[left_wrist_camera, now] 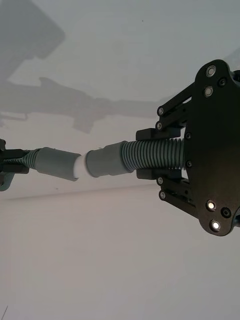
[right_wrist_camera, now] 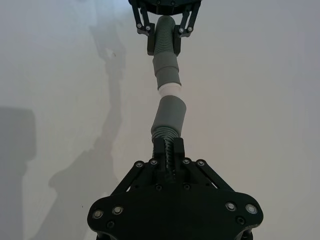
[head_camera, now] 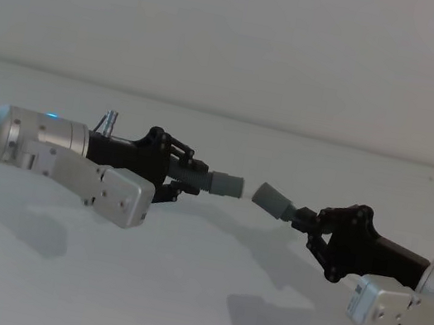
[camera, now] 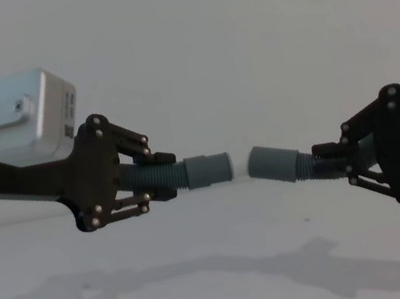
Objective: Use both hands to pick up one end of the pipe from the table, align the ends, and insert them.
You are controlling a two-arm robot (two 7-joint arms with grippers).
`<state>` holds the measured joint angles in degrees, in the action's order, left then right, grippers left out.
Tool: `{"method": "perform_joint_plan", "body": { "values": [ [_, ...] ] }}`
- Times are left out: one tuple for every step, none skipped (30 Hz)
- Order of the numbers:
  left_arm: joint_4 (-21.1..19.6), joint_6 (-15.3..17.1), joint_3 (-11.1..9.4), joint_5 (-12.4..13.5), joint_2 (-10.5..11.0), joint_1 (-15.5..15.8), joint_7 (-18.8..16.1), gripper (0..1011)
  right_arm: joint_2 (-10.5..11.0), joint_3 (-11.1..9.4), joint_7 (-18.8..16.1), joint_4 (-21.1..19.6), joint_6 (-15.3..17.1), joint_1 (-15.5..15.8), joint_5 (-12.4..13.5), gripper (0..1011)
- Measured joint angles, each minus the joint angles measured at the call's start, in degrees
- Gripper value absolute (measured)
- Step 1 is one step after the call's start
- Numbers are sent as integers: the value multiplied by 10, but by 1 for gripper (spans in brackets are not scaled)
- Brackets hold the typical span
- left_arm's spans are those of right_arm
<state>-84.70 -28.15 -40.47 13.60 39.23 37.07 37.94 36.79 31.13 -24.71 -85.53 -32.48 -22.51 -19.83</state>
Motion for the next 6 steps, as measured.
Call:
{"method": "perform_joint_plan", "body": {
  "values": [
    [0, 0, 0, 0, 0, 0, 0, 305, 0, 0, 0, 0, 0, 0, 0, 74],
    [0, 0, 0, 0, 0, 0, 0, 305, 0, 0, 0, 0, 0, 0, 0, 75],
    [0, 0, 0, 0, 0, 0, 0, 305, 0, 0, 0, 0, 0, 0, 0, 75],
    [0, 0, 0, 0, 0, 0, 0, 305, 0, 0, 0, 0, 0, 0, 0, 75],
    [0, 0, 0, 0, 0, 0, 0, 305, 0, 0, 0, 0, -1, 0, 0, 75],
    [0, 0, 0, 0, 0, 0, 0, 305, 0, 0, 0, 0, -1, 0, 0, 75]
  ]
}}
